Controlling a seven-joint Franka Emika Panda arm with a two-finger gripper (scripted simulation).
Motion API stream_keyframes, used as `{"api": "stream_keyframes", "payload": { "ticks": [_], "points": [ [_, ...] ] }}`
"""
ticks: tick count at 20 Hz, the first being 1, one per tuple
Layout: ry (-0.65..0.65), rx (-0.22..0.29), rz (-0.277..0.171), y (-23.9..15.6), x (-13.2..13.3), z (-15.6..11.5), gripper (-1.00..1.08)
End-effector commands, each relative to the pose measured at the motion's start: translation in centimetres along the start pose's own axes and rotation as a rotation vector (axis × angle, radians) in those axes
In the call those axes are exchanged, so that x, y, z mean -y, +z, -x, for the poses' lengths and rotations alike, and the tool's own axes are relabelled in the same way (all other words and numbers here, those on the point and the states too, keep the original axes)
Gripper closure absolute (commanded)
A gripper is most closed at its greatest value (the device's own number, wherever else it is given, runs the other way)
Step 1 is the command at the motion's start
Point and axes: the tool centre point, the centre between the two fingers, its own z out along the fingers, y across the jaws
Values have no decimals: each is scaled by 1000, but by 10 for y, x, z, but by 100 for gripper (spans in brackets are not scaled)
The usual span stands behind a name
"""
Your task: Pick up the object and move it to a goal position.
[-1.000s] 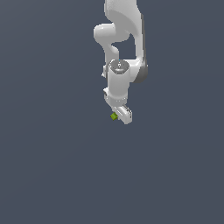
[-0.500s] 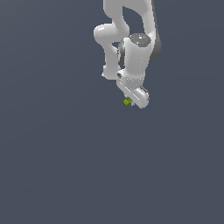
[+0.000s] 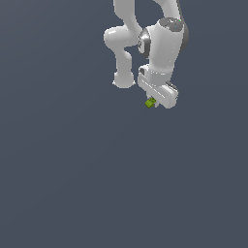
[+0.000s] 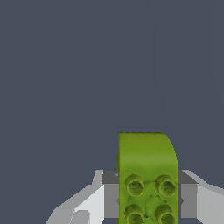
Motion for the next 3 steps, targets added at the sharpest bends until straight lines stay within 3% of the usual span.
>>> {"api": "stream_keyframes", "payload": {
  "ticks": [1, 3],
  "points": [
    [1, 1, 1, -4, 1, 5, 108],
    [1, 1, 0, -5, 1, 5, 108]
  ]
}}
